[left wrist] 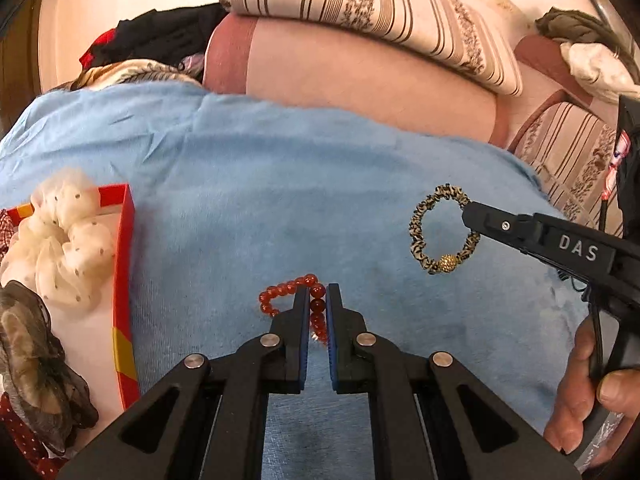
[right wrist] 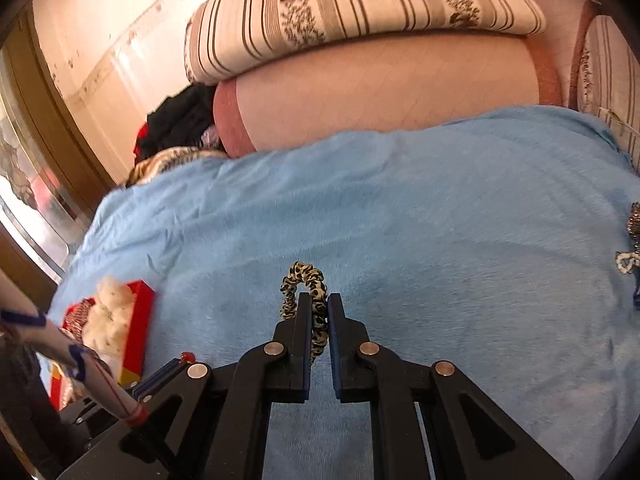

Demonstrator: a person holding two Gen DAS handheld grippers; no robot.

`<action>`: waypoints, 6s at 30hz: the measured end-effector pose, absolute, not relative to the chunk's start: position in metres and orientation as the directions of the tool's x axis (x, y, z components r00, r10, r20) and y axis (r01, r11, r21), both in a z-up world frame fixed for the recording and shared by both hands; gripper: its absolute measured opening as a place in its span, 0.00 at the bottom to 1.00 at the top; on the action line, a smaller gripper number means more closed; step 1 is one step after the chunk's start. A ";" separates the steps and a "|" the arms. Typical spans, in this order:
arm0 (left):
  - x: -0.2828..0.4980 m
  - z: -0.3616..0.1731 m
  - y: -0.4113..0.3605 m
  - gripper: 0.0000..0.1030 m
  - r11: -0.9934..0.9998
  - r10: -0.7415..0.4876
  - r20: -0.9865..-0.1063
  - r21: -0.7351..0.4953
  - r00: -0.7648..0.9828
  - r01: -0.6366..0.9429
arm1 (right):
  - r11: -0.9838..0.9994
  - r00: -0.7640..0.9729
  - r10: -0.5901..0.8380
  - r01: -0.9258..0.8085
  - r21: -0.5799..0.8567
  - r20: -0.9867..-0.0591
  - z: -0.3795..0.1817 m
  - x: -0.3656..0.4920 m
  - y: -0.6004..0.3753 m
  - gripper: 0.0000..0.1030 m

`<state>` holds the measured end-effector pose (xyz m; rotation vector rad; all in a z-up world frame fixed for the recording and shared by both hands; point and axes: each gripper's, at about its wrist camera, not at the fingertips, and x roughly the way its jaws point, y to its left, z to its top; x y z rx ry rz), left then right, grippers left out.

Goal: Organize jewelry
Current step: 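Grasp the red bead bracelet with the left tool while the right tool grasps the leopard bracelet, then carry the red bead and leopard bracelets over the tray with both tools, then lower both bracelets into the tray and open both tools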

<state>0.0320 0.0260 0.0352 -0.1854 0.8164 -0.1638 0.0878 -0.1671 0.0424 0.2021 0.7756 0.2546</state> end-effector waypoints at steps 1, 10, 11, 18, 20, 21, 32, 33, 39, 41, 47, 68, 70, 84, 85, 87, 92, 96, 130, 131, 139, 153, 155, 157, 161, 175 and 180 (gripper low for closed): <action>0.031 0.038 0.026 0.07 0.968 -0.227 -0.699 -0.236 0.678 0.081 | 0.949 0.691 0.302 -0.154 0.274 -0.657 0.045 0.086 -0.165 0.08; 0.024 0.060 0.019 0.07 0.971 -0.223 -0.629 -0.206 0.745 0.117 | 0.941 0.706 0.329 -0.190 0.280 -0.627 0.060 0.077 -0.161 0.08; 0.024 0.062 0.018 0.07 0.972 -0.223 -0.626 -0.204 0.748 0.120 | 0.941 0.707 0.331 -0.193 0.280 -0.625 0.061 0.075 -0.162 0.08; 0.018 0.073 0.016 0.07 0.979 -0.199 -0.597 -0.157 0.777 0.130 | 0.936 0.708 0.346 -0.215 0.278 -0.616 0.066 0.067 -0.157 0.08; 0.016 0.076 0.016 0.07 0.979 -0.197 -0.592 -0.152 0.781 0.132 | 0.935 0.709 0.348 -0.219 0.278 -0.613 0.068 0.065 -0.155 0.08; 0.015 0.077 0.017 0.07 0.980 -0.195 -0.588 -0.150 0.785 0.132 | 0.935 0.711 0.350 -0.223 0.277 -0.610 0.069 0.063 -0.154 0.08; 0.007 0.088 0.026 0.07 0.983 -0.177 -0.569 -0.142 0.803 0.116 | 0.931 0.713 0.362 -0.250 0.264 -0.601 0.075 0.054 -0.143 0.08; 0.007 0.089 0.027 0.07 0.983 -0.176 -0.567 -0.142 0.805 0.114 | 0.931 0.712 0.364 -0.252 0.265 -0.601 0.075 0.054 -0.142 0.08; 0.001 0.095 0.034 0.07 0.985 -0.162 -0.553 -0.135 0.818 0.104 | 0.928 0.710 0.373 -0.271 0.257 -0.597 0.077 0.047 -0.134 0.08; -0.001 0.097 0.037 0.07 0.986 -0.160 -0.549 -0.133 0.821 0.103 | 0.926 0.708 0.377 -0.279 0.255 -0.596 0.078 0.045 -0.131 0.08; -0.007 0.104 0.047 0.07 0.987 -0.144 -0.533 -0.134 0.834 0.085 | 0.921 0.711 0.390 -0.299 0.249 -0.585 0.081 0.037 -0.121 0.08; -0.091 0.137 0.088 0.07 0.987 -0.090 -0.467 -0.160 0.880 0.016 | 0.909 0.744 0.416 -0.332 0.251 -0.523 0.099 -0.061 -0.094 0.08; -0.101 0.140 0.102 0.07 0.984 -0.077 -0.459 -0.177 0.885 -0.007 | 0.904 0.736 0.428 -0.346 0.252 -0.525 0.099 -0.068 -0.086 0.08; -0.162 0.130 0.235 0.07 0.938 0.123 -0.466 -0.233 0.876 -0.256 | 0.840 0.668 0.532 -0.497 0.219 -0.521 0.107 -0.103 -0.006 0.08; -0.164 0.126 0.242 0.07 0.934 0.133 -0.473 -0.234 0.871 -0.269 | 0.832 0.658 0.541 -0.508 0.222 -0.524 0.105 -0.104 0.002 0.08; -0.167 0.122 0.254 0.07 0.930 0.145 -0.485 -0.231 0.862 -0.286 | 0.822 0.641 0.554 -0.524 0.224 -0.532 0.102 -0.105 0.014 0.08; -0.171 0.113 0.267 0.07 0.926 0.166 -0.503 -0.216 0.848 -0.309 | 0.796 0.597 0.580 -0.561 0.228 -0.554 0.092 -0.108 0.043 0.08; -0.167 0.102 0.272 0.07 0.926 0.160 -0.535 -0.209 0.830 -0.314 | 0.779 0.565 0.593 -0.584 0.231 -0.573 0.085 -0.107 0.063 0.08; -0.137 0.065 0.280 0.07 0.910 0.241 -0.650 -0.106 0.721 -0.400 | 0.806 0.502 0.507 -0.564 0.179 -0.701 0.022 -0.044 0.133 0.08; -0.136 0.065 0.280 0.07 0.909 0.242 -0.652 -0.107 0.719 -0.402 | 0.808 0.501 0.505 -0.562 0.179 -0.703 0.021 -0.042 0.134 0.08; -0.134 0.061 0.283 0.07 0.907 0.242 -0.660 -0.106 0.711 -0.407 | 0.820 0.501 0.481 -0.546 0.168 -0.719 0.012 -0.032 0.137 0.08; -0.127 0.054 0.280 0.07 0.910 0.241 -0.677 -0.091 0.695 -0.404 | 0.823 0.477 0.466 -0.543 0.168 -0.745 -0.006 -0.025 0.140 0.09; -0.125 0.052 0.280 0.07 0.911 0.238 -0.684 -0.089 0.690 -0.403 | 0.824 0.477 0.464 -0.542 0.167 -0.746 -0.007 -0.026 0.140 0.10; -0.124 0.050 0.280 0.07 0.911 0.238 -0.688 -0.086 0.686 -0.403 | 0.824 0.473 0.463 -0.542 0.166 -0.750 -0.007 -0.026 0.140 0.10; -0.123 0.051 0.279 0.07 0.913 0.234 -0.687 -0.089 0.688 -0.398 | 0.824 0.473 0.460 -0.542 0.163 -0.751 -0.006 -0.026 0.140 0.12; -0.131 0.065 0.273 0.37 0.914 0.250 -0.635 -0.095 0.731 -0.395 | 0.822 0.517 0.493 -0.540 0.181 -0.700 0.036 -0.045 0.123 0.42; -0.140 0.075 0.268 0.65 0.911 0.289 -0.581 -0.078 0.761 -0.406 | 0.837 0.565 0.480 -0.523 0.159 -0.671 0.059 -0.059 0.106 0.54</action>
